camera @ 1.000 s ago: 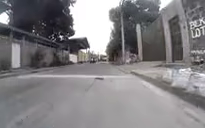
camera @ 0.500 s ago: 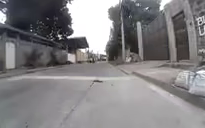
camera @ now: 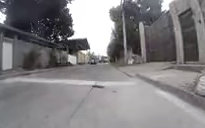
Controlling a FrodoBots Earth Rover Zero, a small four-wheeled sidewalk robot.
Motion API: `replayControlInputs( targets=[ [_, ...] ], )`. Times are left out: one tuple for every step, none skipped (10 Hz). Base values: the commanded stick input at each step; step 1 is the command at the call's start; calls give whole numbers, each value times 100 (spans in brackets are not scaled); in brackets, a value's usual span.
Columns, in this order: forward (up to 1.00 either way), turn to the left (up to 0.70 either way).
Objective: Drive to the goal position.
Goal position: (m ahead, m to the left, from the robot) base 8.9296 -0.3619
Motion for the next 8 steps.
replayControlInputs(
  targets=[
    [100,0],
    [100,0],
    [100,0],
    [100,0],
    [100,-11],
    [100,-31],
    [100,-25],
    [100,-8]
  ],
)
